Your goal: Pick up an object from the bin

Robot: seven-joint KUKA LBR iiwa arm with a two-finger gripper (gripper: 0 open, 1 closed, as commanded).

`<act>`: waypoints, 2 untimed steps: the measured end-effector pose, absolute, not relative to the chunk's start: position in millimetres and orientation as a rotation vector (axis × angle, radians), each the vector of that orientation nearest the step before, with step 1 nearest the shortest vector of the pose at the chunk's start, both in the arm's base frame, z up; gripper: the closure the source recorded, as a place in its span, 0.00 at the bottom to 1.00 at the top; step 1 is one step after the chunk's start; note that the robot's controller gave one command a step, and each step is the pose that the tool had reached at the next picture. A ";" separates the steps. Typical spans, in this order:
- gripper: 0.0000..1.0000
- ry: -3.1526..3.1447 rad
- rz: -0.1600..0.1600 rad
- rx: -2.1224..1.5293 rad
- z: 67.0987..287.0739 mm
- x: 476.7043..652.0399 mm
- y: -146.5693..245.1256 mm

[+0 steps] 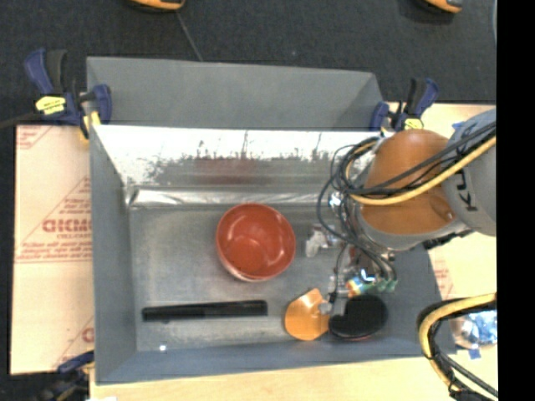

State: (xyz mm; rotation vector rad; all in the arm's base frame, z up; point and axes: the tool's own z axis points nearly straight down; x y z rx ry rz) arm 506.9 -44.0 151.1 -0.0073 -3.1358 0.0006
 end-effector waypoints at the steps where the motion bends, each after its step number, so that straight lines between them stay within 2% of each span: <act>1: 0.00 -3.144 0.002 -0.004 155.2 508.8 -44.0; 2: 0.00 -3.096 0.005 0.577 89.9 505.2 -53.6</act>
Offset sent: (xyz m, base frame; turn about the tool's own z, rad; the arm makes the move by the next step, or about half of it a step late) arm -0.0056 -0.0115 -0.0811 -0.4666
